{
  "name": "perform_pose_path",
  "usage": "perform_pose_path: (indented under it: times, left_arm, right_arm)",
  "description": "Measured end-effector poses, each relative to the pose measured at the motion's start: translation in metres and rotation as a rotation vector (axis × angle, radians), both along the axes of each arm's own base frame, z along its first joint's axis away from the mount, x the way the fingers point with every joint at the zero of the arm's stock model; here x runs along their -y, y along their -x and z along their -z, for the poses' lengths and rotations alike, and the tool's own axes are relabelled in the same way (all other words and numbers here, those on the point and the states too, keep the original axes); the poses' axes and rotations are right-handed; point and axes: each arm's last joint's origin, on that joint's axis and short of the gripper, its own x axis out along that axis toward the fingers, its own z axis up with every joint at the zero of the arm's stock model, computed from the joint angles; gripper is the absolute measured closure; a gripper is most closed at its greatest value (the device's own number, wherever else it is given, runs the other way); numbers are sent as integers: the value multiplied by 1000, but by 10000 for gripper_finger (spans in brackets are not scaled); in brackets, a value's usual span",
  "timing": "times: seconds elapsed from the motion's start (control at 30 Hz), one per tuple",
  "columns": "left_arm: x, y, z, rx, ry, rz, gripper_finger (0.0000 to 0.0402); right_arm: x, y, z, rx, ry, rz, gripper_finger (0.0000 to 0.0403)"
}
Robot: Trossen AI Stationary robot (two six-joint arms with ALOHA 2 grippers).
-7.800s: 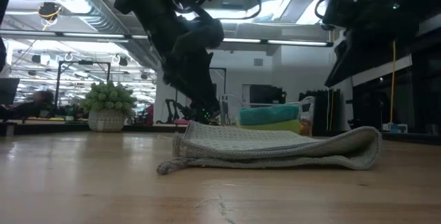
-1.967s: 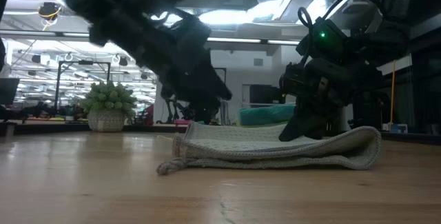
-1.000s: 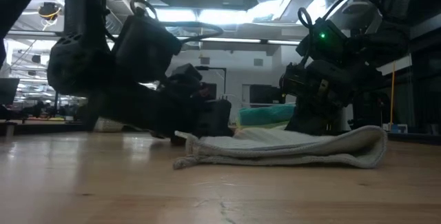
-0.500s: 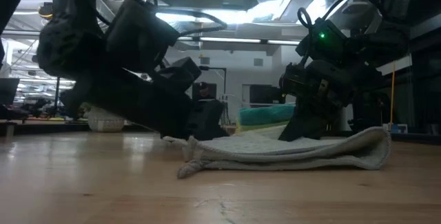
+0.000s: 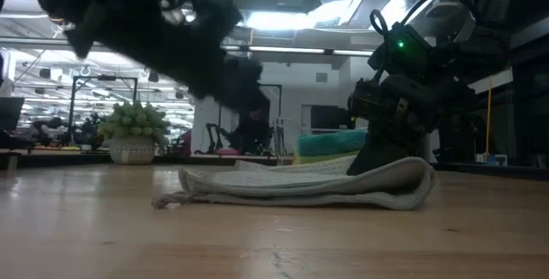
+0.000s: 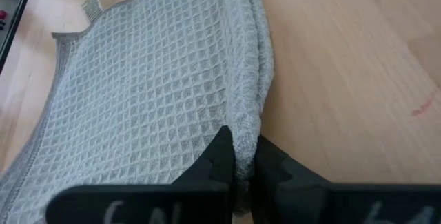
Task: Fold microfiber towels
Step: Fold the gray microfiber cloth
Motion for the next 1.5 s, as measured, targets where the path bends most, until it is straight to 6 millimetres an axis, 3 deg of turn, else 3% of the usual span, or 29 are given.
perform_pose_path:
  times: [0.17, 0.33, 0.53, 0.73, 0.87, 0.93, 1.03, 1.1, 1.23, 1.5]
  left_arm:
    - [-3, 4, -34, 92, 66, 49, 195]
    - [-12, 5, -53, 180, 293, 199, 195]
    - [-15, 8, -69, 278, 381, 226, 195]
    - [-15, 8, -72, 309, 397, 218, 195]
    - [-18, 7, -72, 319, 424, 221, 195]
    - [-25, 4, -70, 305, 533, 291, 195]
    - [-55, 4, -63, 232, 794, 357, 195]
    - [-76, 8, -51, 118, 928, 312, 195]
    - [-104, 17, -28, -23, 1000, 165, 195]
    - [-109, 13, -8, -94, 1112, 192, 195]
  right_arm:
    - [0, 0, 0, 0, -1, -3, 384]
    - [0, 0, 0, 0, 0, -5, 384]
    - [0, 0, 0, 0, 0, -6, 384]
    - [0, 0, 0, 0, 0, -6, 384]
    - [0, 0, 0, 0, 0, -7, 384]
    - [0, 0, 0, 0, 0, -7, 384]
    - [0, 0, 0, 0, -1, -7, 384]
    - [0, 0, 0, 0, 0, -7, 384]
    - [0, 0, 0, 0, -1, -7, 384]
    - [0, 0, 0, 1, 0, -8, 382]
